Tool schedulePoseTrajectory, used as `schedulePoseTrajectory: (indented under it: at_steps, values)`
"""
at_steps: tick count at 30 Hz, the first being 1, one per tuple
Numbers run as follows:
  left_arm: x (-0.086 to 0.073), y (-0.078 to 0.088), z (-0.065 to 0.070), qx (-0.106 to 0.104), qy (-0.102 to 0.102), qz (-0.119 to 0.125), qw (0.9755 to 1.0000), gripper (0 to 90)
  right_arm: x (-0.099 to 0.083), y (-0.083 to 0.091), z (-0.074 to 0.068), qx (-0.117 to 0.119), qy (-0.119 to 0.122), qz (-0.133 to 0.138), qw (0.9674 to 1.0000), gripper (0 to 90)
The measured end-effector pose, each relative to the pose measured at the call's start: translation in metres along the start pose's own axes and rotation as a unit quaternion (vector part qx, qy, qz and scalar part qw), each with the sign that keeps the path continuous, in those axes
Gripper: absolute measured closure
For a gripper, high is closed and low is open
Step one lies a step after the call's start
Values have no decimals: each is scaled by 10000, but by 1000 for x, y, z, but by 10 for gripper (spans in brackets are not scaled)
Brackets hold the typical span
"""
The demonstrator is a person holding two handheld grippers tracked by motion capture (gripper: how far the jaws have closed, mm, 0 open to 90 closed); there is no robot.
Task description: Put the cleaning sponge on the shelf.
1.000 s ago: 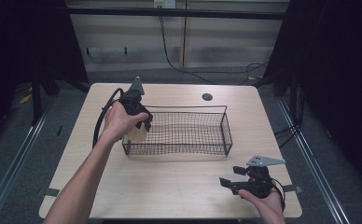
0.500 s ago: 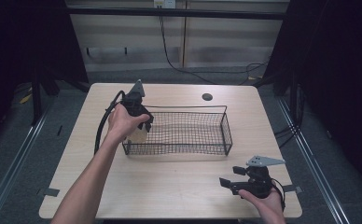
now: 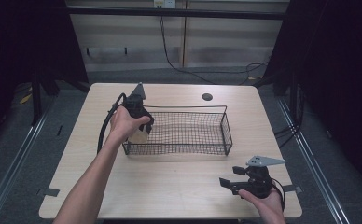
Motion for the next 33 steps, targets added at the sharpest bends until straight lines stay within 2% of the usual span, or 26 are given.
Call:
schedulePoseTrajectory:
  at_steps: [1,3,5,12,19,24,29,33]
  values:
    - [-1,-1,0,-39,-55,-51,10000,278,0,0,0,-1,4,-1,10000,222]
    - [0,-3,0,6,5,-12,10000,278,0,0,0,-1,8,0,10000,222]
    - [-1,-3,1,13,-92,-74,9999,278,0,0,0,-6,-8,-2,10000,222]
    - [-1,-8,2,-3,-83,-115,9999,278,0,0,0,-5,-7,1,10000,222]
    - [-1,-14,1,55,-20,-133,9999,277,0,0,0,-7,-14,-7,10000,221]
    - [-3,-21,-2,7,66,-195,9998,277,0,0,0,-3,-14,-6,10000,222]
    - [-2,-24,-1,-46,18,-215,9998,277,0,-1,0,-7,-34,-19,10000,220]
    - [-2,-27,-2,17,46,-241,9997,276,-1,0,0,1,-21,-11,10000,220]
Point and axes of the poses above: each handheld gripper's, and its own axes: y roughly backward along the jaws, x roughly out of its top, z roughly to its right, the point moved 10 cm from there along -y, roughly forward along the jaws, and after that the axes turned 11 degrees about -y, right-handed, at the moved point
